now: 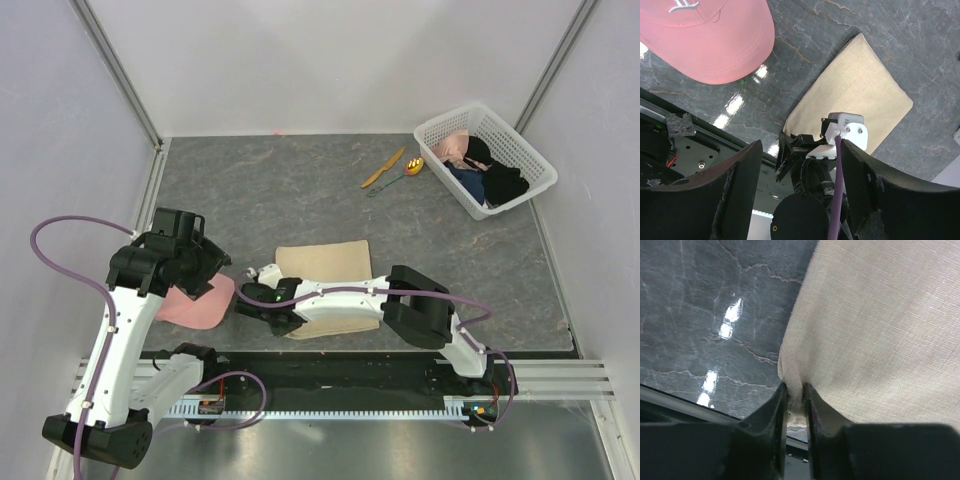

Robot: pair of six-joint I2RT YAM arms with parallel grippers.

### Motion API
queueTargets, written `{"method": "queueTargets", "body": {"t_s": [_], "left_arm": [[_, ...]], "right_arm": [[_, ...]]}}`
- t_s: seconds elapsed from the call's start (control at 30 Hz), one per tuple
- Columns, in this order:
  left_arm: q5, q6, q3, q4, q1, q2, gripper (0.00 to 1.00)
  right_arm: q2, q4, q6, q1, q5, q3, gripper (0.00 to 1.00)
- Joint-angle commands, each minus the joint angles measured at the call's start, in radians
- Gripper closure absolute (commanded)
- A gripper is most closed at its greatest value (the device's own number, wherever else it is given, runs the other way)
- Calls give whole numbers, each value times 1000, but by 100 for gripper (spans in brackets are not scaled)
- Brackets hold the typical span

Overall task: Fold the napkin into a case and place the utensils inside
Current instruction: Pick up the lower triangle-folded napkin from the center of the board.

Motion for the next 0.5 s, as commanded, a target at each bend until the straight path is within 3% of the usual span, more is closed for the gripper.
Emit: {"method": "queueTargets", "body": {"t_s": [0.0, 0.17, 0.23, 0.33, 0.47], "left_arm": [[33, 37, 17, 31, 6, 6, 29], [159, 170, -22, 129, 6, 50, 30], [219, 231, -48, 228, 6, 70, 30], [435, 284, -120, 389, 6, 92, 32], [473, 267, -216, 529, 4, 136, 31]], "right_arm": [[-12, -12, -7, 2, 34, -74, 81], [-130, 23, -77, 0, 18, -192, 100], [-205, 82, -117, -4, -36, -274, 100], [-310, 187, -137, -36, -140, -392, 100], [-438, 299, -142, -98, -263, -500, 100]]}}
